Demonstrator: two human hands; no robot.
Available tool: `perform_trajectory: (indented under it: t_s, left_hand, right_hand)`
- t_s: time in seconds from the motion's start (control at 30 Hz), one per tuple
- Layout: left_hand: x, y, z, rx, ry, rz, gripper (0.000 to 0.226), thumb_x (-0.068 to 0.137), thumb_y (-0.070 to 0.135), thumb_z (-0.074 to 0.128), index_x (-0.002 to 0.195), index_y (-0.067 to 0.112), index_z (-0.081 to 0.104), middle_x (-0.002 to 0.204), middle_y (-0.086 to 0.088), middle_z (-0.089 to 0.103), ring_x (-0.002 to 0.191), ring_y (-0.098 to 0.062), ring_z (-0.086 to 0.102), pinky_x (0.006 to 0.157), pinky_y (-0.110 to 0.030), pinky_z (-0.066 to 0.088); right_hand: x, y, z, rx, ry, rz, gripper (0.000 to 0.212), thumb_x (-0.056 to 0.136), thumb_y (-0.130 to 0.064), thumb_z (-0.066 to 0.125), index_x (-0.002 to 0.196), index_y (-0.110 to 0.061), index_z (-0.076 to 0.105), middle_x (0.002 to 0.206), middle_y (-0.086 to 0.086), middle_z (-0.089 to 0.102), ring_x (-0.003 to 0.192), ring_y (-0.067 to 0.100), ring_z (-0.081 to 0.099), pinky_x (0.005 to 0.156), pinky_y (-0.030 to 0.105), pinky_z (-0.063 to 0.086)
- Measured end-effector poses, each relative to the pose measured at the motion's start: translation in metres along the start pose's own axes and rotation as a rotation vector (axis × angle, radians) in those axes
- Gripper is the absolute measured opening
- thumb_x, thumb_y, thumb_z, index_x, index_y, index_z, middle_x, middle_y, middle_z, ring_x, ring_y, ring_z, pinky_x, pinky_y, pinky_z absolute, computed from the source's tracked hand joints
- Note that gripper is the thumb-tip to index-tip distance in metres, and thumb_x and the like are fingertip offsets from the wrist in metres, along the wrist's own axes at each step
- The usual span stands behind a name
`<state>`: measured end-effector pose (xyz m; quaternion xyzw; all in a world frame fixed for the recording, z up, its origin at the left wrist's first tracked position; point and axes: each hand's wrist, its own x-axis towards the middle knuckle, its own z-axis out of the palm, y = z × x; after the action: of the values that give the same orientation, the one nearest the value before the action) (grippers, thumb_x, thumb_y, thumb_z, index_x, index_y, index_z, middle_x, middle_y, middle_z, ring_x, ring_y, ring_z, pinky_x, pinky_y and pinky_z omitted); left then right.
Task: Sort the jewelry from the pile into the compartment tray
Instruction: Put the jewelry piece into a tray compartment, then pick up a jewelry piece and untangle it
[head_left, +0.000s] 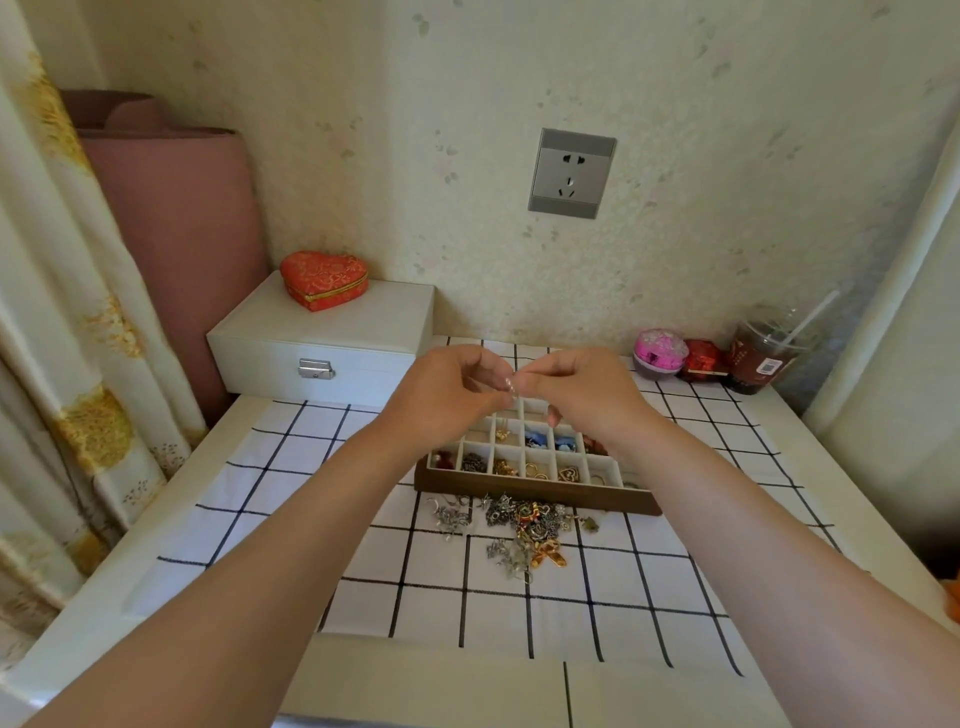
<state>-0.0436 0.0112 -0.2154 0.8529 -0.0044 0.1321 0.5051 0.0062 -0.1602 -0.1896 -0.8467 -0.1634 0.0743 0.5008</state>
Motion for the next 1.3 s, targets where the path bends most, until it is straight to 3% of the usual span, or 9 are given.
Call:
perform_trajectory:
  t_s: [0.1, 0.23, 0.5, 0.7, 0.83, 0.93, 1.07, 1.17, 1.3]
  left_hand:
    - [0.002, -0.017, 0.006, 0.327, -0.044, -0.003, 0.019, 0.090, 0.032, 0.067, 0.108, 0.038, 0.067, 0.116, 0.016, 0.063, 0.106, -0.006, 0.056, 0.091, -0.029, 0.045]
    - [0.003, -0.033, 0.009, 0.622, -0.148, 0.093, 0.031, 0.094, 0.029, 0.058, 0.125, 0.036, 0.061, 0.130, 0.006, 0.056, 0.127, -0.019, 0.039, 0.106, -0.042, 0.036]
    - [0.003, -0.034, 0.008, 0.681, -0.223, 0.111, 0.039, 0.095, 0.027, 0.049, 0.133, 0.030, 0.056, 0.132, 0.001, 0.057, 0.127, -0.020, 0.040, 0.108, -0.045, 0.034]
    - [0.002, -0.030, 0.012, 0.755, -0.270, 0.097, 0.047, 0.097, 0.039, 0.042, 0.144, 0.035, 0.044, 0.141, 0.001, 0.047, 0.135, -0.022, 0.028, 0.111, -0.045, 0.027]
    - [0.003, -0.029, 0.015, 0.761, -0.284, 0.086, 0.048, 0.097, 0.040, 0.043, 0.145, 0.042, 0.042, 0.141, 0.000, 0.044, 0.135, -0.021, 0.025, 0.109, -0.044, 0.024]
    - [0.006, -0.031, 0.014, 0.656, -0.230, 0.071, 0.044, 0.094, 0.035, 0.049, 0.136, 0.045, 0.051, 0.135, 0.002, 0.052, 0.133, -0.021, 0.033, 0.110, -0.044, 0.028]
    - [0.007, -0.033, 0.009, 0.429, -0.126, 0.044, 0.033, 0.090, 0.020, 0.058, 0.122, 0.029, 0.063, 0.123, 0.007, 0.063, 0.118, -0.014, 0.054, 0.101, -0.036, 0.044]
    - [0.006, -0.035, 0.009, 0.451, -0.139, 0.043, 0.036, 0.089, 0.016, 0.059, 0.124, 0.026, 0.061, 0.124, 0.006, 0.063, 0.117, -0.013, 0.054, 0.100, -0.034, 0.044]
    - [0.005, -0.037, 0.014, 0.549, -0.148, 0.061, 0.036, 0.087, 0.019, 0.059, 0.122, 0.030, 0.061, 0.122, 0.007, 0.062, 0.121, -0.017, 0.046, 0.105, -0.043, 0.040]
  right_hand:
    - [0.003, 0.016, 0.007, -0.304, -0.022, -0.108, 0.012, 0.086, -0.030, 0.076, 0.076, -0.036, 0.076, 0.075, -0.020, 0.071, 0.074, -0.003, 0.064, 0.078, 0.026, 0.052]
    - [0.006, 0.027, 0.013, -0.544, -0.103, -0.126, 0.012, 0.088, -0.031, 0.073, 0.078, -0.036, 0.072, 0.079, -0.018, 0.069, 0.078, 0.002, 0.064, 0.079, 0.036, 0.057]
    - [0.006, 0.027, 0.019, -0.693, -0.218, -0.235, 0.013, 0.094, -0.028, 0.065, 0.092, -0.031, 0.077, 0.080, -0.019, 0.065, 0.075, 0.004, 0.064, 0.076, 0.036, 0.058]
    - [0.022, 0.031, 0.003, -0.508, -0.085, -0.130, 0.023, 0.100, -0.020, 0.052, 0.109, -0.029, 0.071, 0.089, -0.020, 0.061, 0.070, -0.002, 0.057, 0.067, 0.022, 0.046]
    - [0.029, 0.033, 0.010, -0.587, -0.185, -0.123, 0.026, 0.100, -0.020, 0.052, 0.111, -0.030, 0.073, 0.096, -0.015, 0.066, 0.075, -0.001, 0.060, 0.066, 0.021, 0.046]
    - [0.034, 0.029, 0.017, -0.644, -0.272, -0.126, 0.029, 0.098, -0.017, 0.049, 0.110, -0.027, 0.074, 0.102, -0.011, 0.069, 0.084, 0.006, 0.062, 0.077, 0.029, 0.052]
    - [0.039, 0.022, 0.020, -0.705, -0.344, -0.092, 0.029, 0.095, -0.019, 0.050, 0.105, -0.020, 0.077, 0.102, 0.001, 0.073, 0.090, 0.015, 0.064, 0.082, 0.032, 0.052]
    - [0.040, 0.019, 0.022, -0.682, -0.374, -0.097, 0.026, 0.092, -0.016, 0.055, 0.107, -0.022, 0.076, 0.103, -0.006, 0.070, 0.094, 0.012, 0.063, 0.085, 0.031, 0.050]
    - [0.040, 0.021, 0.019, -0.625, -0.368, -0.122, 0.030, 0.090, -0.006, 0.057, 0.109, -0.020, 0.075, 0.080, -0.022, 0.054, 0.074, -0.005, 0.049, 0.069, 0.017, 0.038]
